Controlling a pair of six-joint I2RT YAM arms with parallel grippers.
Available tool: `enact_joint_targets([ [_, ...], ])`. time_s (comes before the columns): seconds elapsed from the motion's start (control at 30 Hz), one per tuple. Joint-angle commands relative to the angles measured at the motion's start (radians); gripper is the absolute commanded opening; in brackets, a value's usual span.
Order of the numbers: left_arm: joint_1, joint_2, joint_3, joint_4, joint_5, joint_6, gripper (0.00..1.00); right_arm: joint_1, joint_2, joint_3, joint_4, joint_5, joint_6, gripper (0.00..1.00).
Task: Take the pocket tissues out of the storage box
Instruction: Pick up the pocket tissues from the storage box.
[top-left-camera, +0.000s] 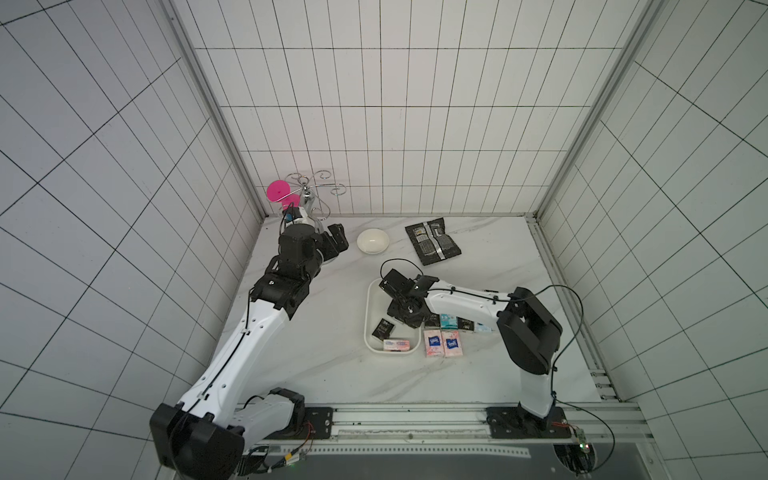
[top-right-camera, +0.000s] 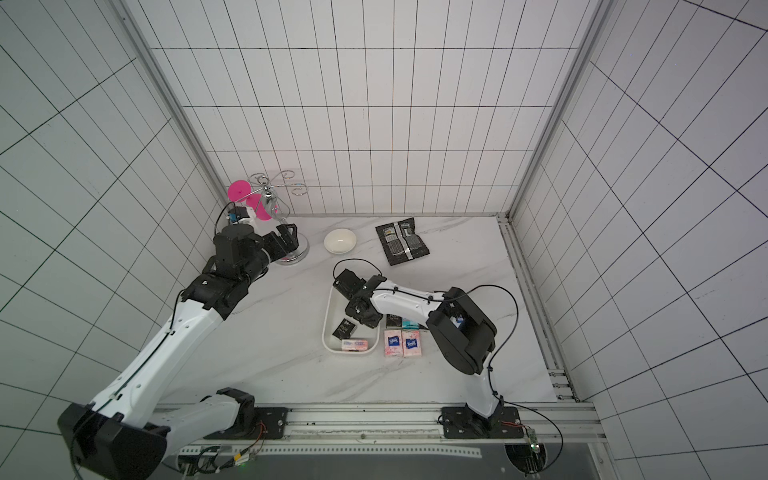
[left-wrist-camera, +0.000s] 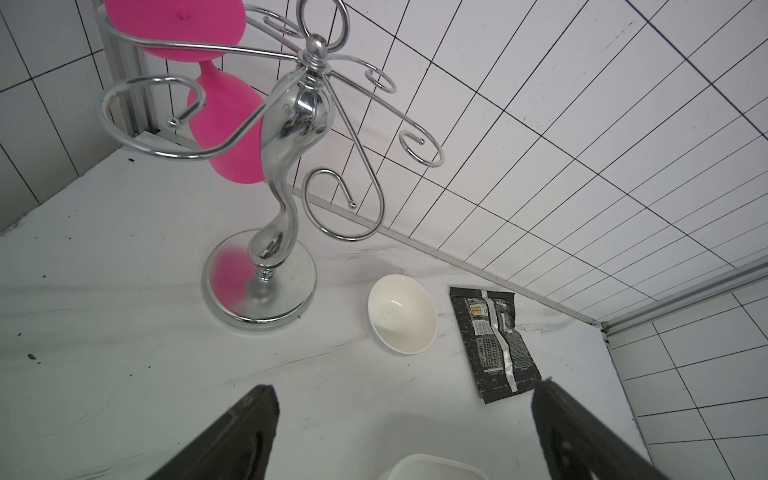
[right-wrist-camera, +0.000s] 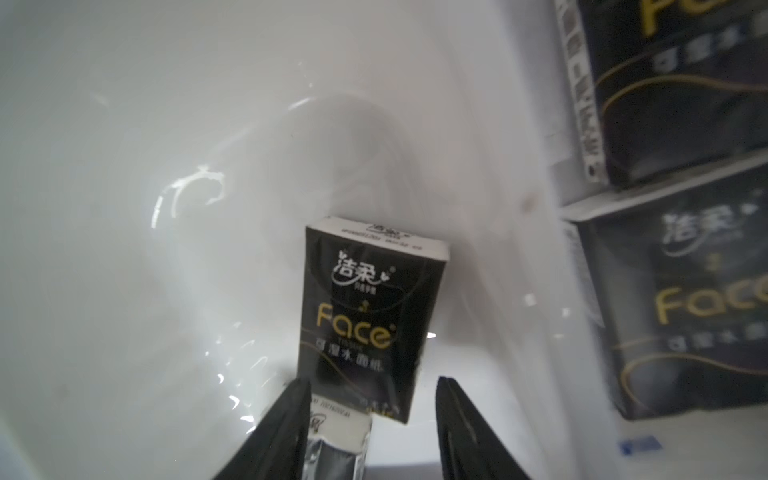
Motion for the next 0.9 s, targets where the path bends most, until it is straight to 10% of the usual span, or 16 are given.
enact_joint_targets([
  [0.0, 0.010, -0.019, -0.010, 0.016, 0.020, -0.004, 0.99, -0.021, 0.029, 0.016, -0.016, 0.003, 0.009, 0.51],
  [0.37, 0.015, 0.000, -0.007, 0.028, 0.031, -0.011, 0.99, -0.032, 0.057, 0.006, 0.042, -0.021, -0.020, 0.19],
  [0.87, 0.015, 0.018, 0.011, 0.028, 0.023, -0.010, 0.98, -0.019, -0.195, -0.012, 0.002, -0.060, -0.260, 0.15],
])
